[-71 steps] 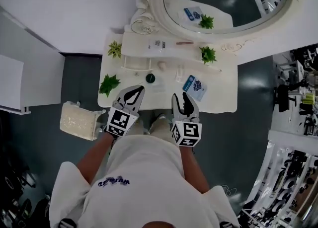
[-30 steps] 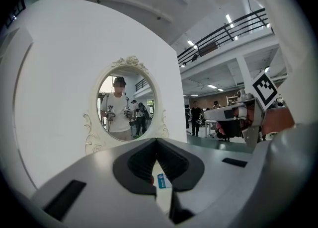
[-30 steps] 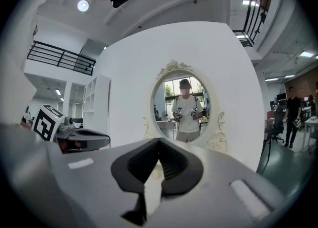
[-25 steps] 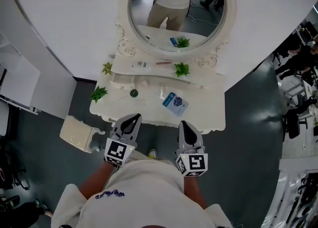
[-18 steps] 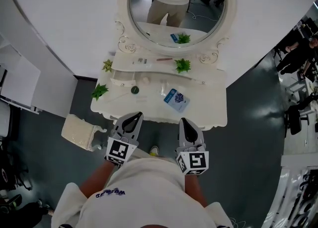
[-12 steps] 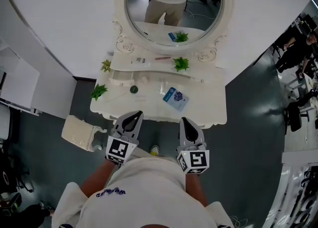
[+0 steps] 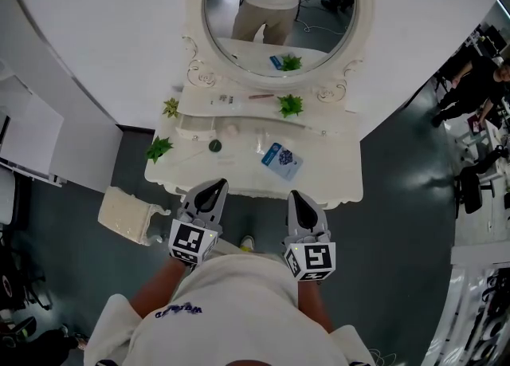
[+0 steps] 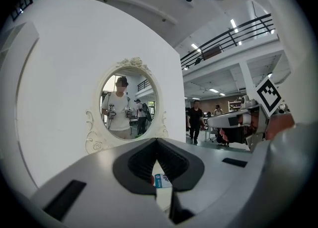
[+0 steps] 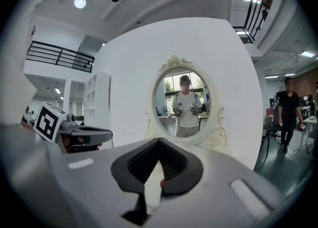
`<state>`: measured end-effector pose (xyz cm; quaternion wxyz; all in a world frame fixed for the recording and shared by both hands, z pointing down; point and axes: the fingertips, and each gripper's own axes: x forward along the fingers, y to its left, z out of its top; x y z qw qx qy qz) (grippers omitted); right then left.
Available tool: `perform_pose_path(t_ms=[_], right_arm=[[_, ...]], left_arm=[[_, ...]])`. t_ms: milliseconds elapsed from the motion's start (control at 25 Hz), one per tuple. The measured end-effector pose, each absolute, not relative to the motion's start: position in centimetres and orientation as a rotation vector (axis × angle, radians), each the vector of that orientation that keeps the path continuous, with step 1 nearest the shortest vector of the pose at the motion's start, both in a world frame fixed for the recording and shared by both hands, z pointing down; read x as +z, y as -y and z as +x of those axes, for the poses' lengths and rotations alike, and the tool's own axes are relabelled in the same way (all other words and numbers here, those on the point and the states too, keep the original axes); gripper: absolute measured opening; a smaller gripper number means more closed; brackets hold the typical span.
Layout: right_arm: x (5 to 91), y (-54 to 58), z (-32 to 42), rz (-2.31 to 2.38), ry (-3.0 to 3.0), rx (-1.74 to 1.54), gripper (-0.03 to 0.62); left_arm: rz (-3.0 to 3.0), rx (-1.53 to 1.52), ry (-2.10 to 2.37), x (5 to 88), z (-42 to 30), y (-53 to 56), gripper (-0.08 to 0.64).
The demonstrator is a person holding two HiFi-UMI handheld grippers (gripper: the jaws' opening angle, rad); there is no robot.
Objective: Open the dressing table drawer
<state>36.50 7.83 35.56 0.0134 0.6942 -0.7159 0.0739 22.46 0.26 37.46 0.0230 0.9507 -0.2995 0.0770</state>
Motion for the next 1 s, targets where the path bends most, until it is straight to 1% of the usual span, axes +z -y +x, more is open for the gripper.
perform_pose_path(t_ms=[480,760,1000], right_arm=[[35.8,-7.2,35.0,2.112,2.261,0.254,0.009],[36.0,-5.4,31.9,1.929,2.364,0.275,0.009],[36.5,-3.3,29.4,1.826,2.430,0.279,0.009]], left_arm=[[2.926,0.236,0.934,37.8,21.7,-0.3,0.009],[2.854,0.182,1.020,37.2,20.7,-0.1,0.009],[2.816,0.210,1.114,37.8,17.8,-0.1,0.009]])
